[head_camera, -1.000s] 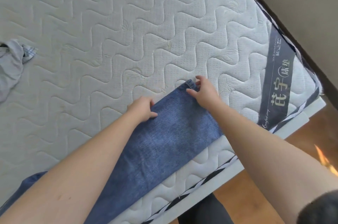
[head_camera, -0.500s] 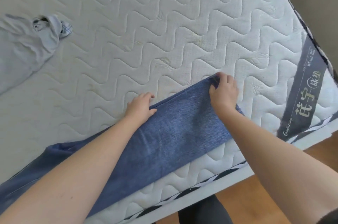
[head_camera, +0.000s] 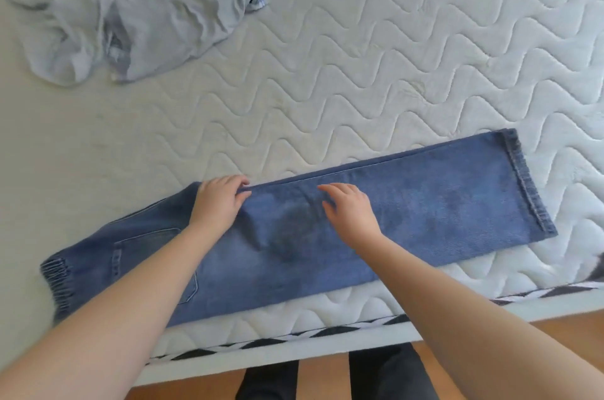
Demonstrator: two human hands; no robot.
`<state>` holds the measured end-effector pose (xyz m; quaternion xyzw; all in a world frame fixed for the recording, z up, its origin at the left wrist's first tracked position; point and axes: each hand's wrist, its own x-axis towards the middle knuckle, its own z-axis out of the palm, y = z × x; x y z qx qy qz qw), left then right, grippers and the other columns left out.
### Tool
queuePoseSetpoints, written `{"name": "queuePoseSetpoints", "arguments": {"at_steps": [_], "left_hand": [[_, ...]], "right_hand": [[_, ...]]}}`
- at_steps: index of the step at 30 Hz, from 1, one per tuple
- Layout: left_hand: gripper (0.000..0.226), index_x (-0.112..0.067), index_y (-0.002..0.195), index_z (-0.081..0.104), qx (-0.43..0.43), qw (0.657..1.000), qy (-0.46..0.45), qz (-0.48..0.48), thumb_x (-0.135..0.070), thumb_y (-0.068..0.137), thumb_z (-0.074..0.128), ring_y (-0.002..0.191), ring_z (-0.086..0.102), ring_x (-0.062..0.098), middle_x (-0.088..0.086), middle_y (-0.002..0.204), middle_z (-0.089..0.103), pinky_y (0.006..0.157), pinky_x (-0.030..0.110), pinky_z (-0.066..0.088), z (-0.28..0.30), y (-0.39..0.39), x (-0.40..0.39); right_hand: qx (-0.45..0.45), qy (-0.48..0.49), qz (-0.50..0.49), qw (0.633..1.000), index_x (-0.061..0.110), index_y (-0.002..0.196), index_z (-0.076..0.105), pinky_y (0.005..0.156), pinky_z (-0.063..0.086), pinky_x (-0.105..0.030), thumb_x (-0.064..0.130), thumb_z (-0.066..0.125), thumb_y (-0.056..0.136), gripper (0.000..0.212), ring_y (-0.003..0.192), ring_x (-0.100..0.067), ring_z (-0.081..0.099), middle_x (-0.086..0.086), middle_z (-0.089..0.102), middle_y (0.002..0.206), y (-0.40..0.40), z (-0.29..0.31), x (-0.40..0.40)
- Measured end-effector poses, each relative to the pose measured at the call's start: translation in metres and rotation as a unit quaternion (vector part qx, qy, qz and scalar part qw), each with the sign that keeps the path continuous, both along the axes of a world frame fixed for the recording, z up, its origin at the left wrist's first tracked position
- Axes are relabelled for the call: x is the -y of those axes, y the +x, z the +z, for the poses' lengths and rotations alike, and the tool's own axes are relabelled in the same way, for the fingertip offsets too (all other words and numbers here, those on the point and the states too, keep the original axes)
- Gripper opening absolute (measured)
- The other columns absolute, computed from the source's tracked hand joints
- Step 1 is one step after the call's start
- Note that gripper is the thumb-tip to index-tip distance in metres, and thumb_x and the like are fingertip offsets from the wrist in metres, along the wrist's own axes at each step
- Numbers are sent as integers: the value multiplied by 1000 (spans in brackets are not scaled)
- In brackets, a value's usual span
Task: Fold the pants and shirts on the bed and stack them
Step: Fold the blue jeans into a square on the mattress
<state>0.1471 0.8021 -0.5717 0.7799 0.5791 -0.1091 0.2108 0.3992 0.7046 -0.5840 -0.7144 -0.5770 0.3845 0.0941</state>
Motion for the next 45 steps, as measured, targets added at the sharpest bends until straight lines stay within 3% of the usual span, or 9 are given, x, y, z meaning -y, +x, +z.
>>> {"name": "queuePoseSetpoints", "arguments": {"at_steps": [4, 10, 13, 16, 21, 28, 32, 39, 45], "left_hand": [[37, -27, 121, 64, -34, 998, -11, -50, -47, 90, 63, 118, 55, 17, -8, 120, 66, 105, 37, 28, 0, -60, -4], [39, -27, 122, 63, -64, 994, 65, -57, -38, 85, 71, 121, 49, 23, -4, 124, 62, 116, 47, 14, -10, -97, -22], [23, -28, 107, 67, -65, 995, 59, -47, -37, 85, 71, 121, 46, 23, -3, 121, 57, 114, 45, 17, -14, -98, -37], [9, -30, 96, 59, -51, 999, -3, -3, -35, 91, 65, 116, 50, 22, -2, 116, 58, 105, 41, 23, -16, -99, -51], [9, -25, 96, 52, 7, 996, -48, 71, -30, 94, 60, 99, 60, 26, 0, 102, 68, 88, 36, 33, -23, -100, -58], [41, -17, 116, 61, 35, 974, -123, 186, -48, 89, 66, 110, 59, 29, 4, 117, 65, 93, 41, 47, -39, -108, -59], [52, -15, 122, 59, 57, 971, -172, 156, -36, 80, 80, 109, 59, 30, 7, 119, 62, 93, 43, 48, -32, -122, -50], [20, -6, 102, 69, 138, 984, 15, 109, -3, 82, 72, 98, 55, 28, 9, 100, 61, 84, 37, 45, -14, -141, -16], [28, -1, 89, 74, 154, 975, 157, 31, 13, 65, 75, 76, 59, 35, 11, 83, 63, 69, 42, 51, -6, -148, 25]], "right_hand": [[-8, -5, 34, 999, 23, 139, 53, 105, 27, -33, 22, 53, 98, 40, 131, -21, 42, 4, 55, 138, -53, 1, -11], [18, 31, 93, 995, 25, 145, 44, 110, 18, -33, 32, 60, 94, 53, 136, -19, 35, 6, 46, 147, -121, -1, -35], [38, 27, 107, 993, 26, 142, 47, 110, 20, -35, 36, 61, 93, 52, 131, -20, 39, 6, 52, 140, -140, -7, -53], [87, -18, 133, 987, 28, 123, 62, 97, 28, -36, 39, 56, 96, 29, 113, -22, 50, 4, 67, 115, -148, -17, -71], [67, -98, 43, 992, 25, 99, 66, 86, 41, -36, 44, 63, 91, 21, 92, -24, 63, 0, 70, 93, -142, -28, -91], [163, -43, 57, 984, 20, 99, 53, 87, 33, -35, 62, 63, 83, 45, 97, -20, 55, 4, 59, 100, -134, -41, -96], [139, -24, 47, 989, 21, 95, 57, 88, 32, -35, 53, 63, 88, 33, 97, -22, 53, 4, 62, 97, -134, -38, -93], [128, 81, 75, 986, 16, 108, 64, 90, 34, -38, 14, 56, 95, 15, 97, -28, 53, -2, 62, 103, -141, -17, -68], [54, 95, 63, 992, 9, 105, 67, 81, 41, -40, 6, 61, 90, 16, 88, -30, 57, -7, 65, 97, -164, 1, -25]]}}
